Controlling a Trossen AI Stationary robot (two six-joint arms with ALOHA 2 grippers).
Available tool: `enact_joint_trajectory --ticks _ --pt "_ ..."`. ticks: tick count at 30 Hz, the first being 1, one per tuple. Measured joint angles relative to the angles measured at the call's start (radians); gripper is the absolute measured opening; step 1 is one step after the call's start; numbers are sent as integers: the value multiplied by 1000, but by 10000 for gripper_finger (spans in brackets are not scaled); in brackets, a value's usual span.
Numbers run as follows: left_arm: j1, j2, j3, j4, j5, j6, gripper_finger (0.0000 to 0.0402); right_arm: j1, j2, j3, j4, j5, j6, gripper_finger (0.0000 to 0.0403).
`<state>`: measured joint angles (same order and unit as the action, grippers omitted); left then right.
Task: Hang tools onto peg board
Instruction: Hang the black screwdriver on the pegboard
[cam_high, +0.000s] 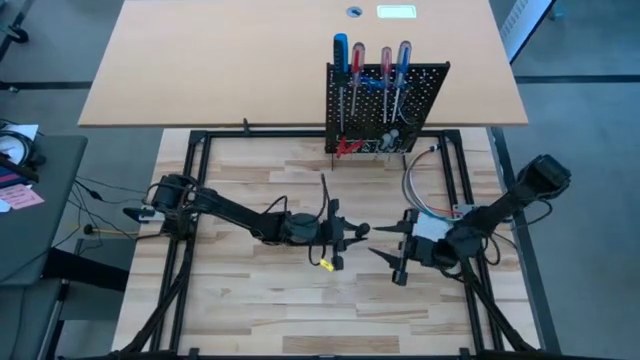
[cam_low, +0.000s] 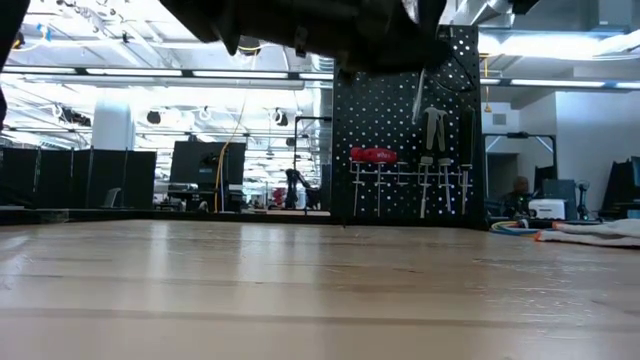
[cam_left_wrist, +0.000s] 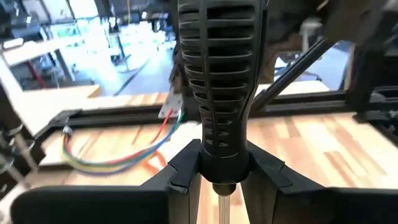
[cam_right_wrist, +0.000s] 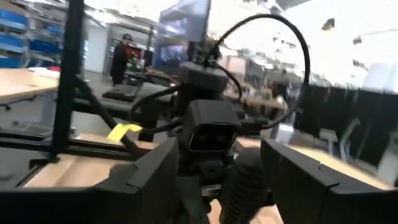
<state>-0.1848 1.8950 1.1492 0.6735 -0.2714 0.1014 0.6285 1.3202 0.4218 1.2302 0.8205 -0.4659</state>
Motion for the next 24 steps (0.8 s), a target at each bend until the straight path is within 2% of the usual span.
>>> enact_joint_trajectory --ticks 7,11,18,24 --pt "26 1 -1 -52 -11 -30 75 -72 -55 93 -370 8 264 225" --pt "33 1 -2 -87 -30 -39 75 -103 -55 160 -555 33 326 225" --pt "29 -1 0 -103 -48 -42 75 -75 -53 222 -687 201 359 225" --pt "32 -1 0 -110 -57 -42 75 -84 -53 238 -775 201 445 225"
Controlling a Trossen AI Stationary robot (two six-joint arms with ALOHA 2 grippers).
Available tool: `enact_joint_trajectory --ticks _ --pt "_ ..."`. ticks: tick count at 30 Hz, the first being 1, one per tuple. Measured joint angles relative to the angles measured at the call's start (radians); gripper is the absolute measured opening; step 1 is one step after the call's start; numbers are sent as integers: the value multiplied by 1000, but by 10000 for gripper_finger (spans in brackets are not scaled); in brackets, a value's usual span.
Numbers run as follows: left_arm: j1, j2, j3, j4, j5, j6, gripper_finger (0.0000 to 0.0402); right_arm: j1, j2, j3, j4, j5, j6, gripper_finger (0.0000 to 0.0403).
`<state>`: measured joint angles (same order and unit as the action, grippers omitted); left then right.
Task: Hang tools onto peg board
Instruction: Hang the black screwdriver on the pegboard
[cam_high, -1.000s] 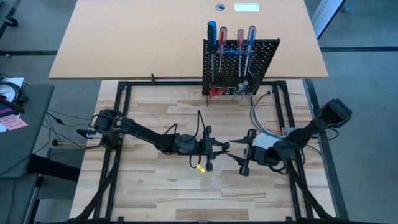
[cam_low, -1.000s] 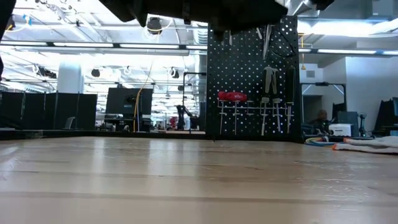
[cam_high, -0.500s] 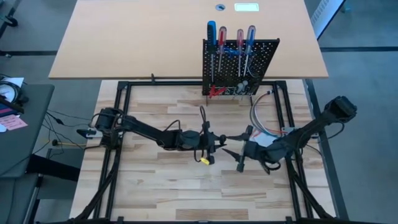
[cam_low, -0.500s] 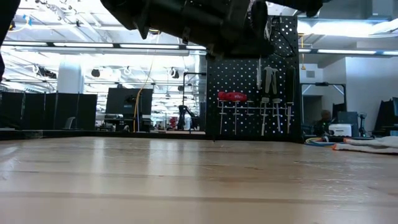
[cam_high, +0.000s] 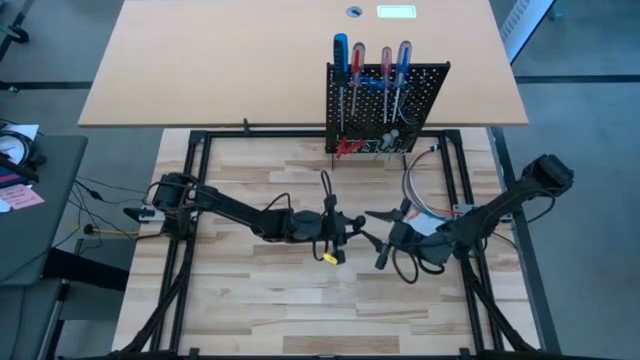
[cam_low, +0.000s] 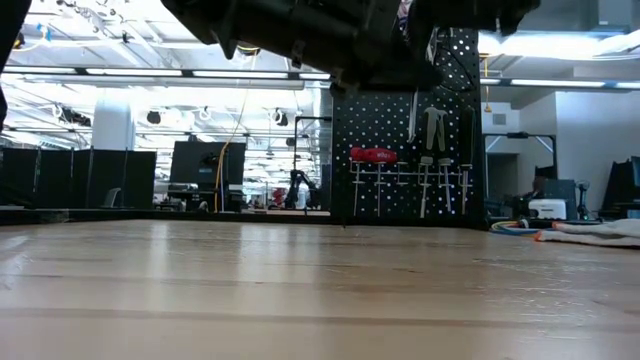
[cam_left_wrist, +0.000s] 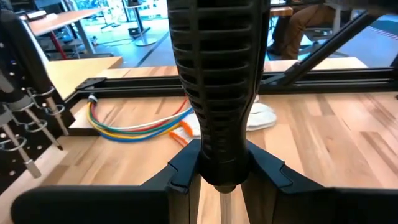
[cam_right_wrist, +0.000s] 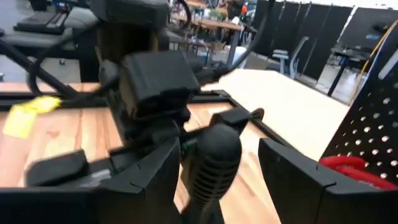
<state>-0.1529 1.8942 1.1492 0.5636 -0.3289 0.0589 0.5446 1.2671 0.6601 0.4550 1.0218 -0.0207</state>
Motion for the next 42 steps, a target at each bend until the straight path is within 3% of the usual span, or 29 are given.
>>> enact_joint_trajectory --ticks 6,15,18,21,27,31,37,42 --pt "-1 0 0 2 -5 2 75 -44 1 0 -39 -93 56 205" --pt "-1 3 0 -10 -18 22 75 -93 1 0 -39 -178 58 105" --pt "-1 3 0 -21 -35 26 77 -96 1 0 -41 -181 55 99" --pt "3 -1 3 -83 -67 8 121 -92 -3 0 -41 -119 15 99" --pt "24 -41 -1 -466 -123 -129 225 -151 -9 -14 -13 49 -131 99" --pt "7 -44 -61 -551 -155 -241 238 -252 -1 -73 146 30 -225 99" --pt "-37 -44 -189 -369 -169 -286 240 -361 26 -180 519 12 -405 99" --pt "-44 -44 -202 -330 -174 -276 241 -449 124 -224 833 -32 -482 99"
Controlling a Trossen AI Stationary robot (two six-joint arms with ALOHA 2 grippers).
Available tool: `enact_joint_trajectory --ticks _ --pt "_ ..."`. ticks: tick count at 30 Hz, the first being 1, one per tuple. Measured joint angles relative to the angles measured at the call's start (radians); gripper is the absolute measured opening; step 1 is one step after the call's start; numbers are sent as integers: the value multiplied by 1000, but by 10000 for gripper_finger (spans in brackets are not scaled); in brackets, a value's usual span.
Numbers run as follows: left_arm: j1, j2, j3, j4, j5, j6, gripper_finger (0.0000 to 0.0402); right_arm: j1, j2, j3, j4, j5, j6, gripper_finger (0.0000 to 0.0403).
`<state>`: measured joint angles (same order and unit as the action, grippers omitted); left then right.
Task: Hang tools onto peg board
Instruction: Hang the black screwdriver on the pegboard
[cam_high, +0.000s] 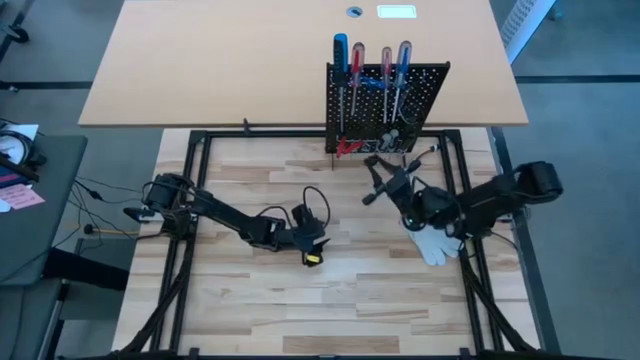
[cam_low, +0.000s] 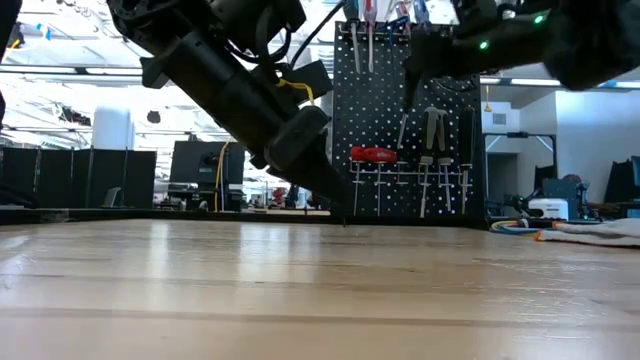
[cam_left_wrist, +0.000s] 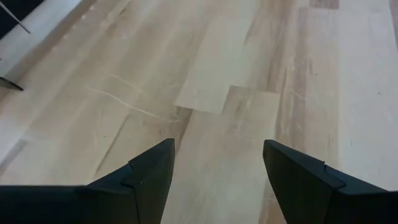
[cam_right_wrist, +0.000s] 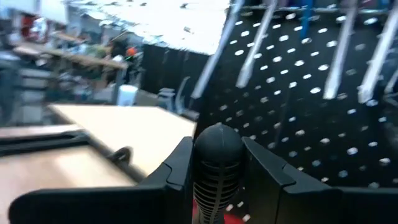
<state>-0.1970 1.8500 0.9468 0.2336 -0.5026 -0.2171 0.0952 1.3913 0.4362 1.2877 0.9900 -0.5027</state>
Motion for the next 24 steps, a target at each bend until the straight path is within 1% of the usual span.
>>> enact_joint_trajectory --ticks 5,8,16,24 --pt "1 0 -1 13 -2 13 241 -69 115 6 230 -12 -131 99" --pt "1 0 -1 11 -1 14 242 -95 155 17 279 3 -181 99" --pt "1 0 -1 14 -2 14 242 -160 202 65 228 4 -177 99" --pt "1 0 -1 19 -2 15 242 -204 205 74 89 15 -68 99"
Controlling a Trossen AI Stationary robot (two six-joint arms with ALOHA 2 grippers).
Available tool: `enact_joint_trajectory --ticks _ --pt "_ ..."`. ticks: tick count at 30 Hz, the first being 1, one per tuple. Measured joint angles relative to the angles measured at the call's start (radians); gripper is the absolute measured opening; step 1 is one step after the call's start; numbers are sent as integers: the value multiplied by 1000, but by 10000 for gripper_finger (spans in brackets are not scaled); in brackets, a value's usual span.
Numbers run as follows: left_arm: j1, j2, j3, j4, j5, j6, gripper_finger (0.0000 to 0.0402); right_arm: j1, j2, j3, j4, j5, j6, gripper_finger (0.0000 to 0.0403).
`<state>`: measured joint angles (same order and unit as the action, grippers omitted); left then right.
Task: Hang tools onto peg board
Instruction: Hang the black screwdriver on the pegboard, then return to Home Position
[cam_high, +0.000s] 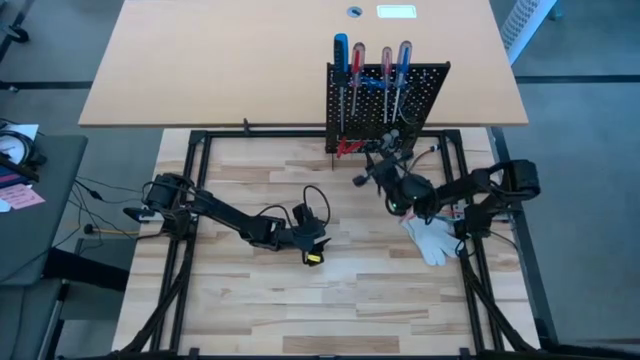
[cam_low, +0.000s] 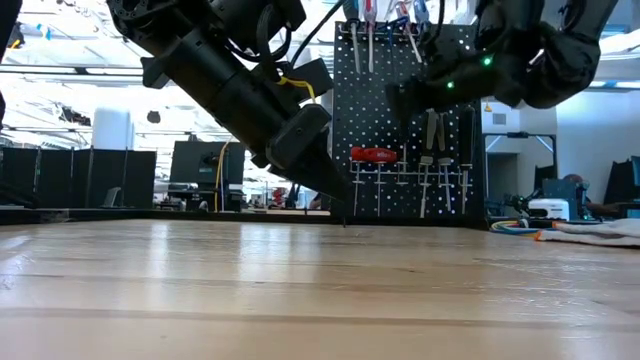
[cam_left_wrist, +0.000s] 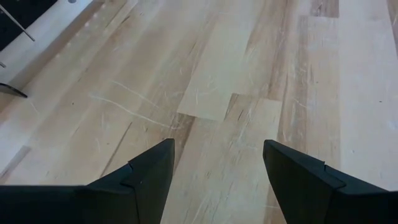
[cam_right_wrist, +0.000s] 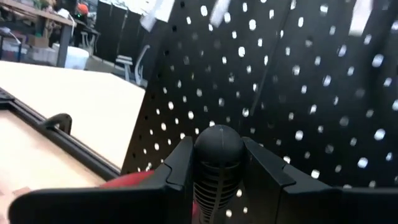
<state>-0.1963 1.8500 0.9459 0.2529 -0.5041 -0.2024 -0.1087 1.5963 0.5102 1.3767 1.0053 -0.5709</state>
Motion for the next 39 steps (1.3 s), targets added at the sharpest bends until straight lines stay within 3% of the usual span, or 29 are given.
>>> enact_joint_trajectory --ticks 16,21,32,39 --pt "0 0 0 0 0 0 242 -97 0 71 -390 -45 300 105" --pt "0 0 0 0 0 0 242 -109 0 89 -459 -45 361 139" --pt "0 0 0 -1 0 1 242 -57 -83 89 -500 -42 303 243" --pt "0 0 0 -1 0 1 242 25 -198 89 -613 -41 300 254"
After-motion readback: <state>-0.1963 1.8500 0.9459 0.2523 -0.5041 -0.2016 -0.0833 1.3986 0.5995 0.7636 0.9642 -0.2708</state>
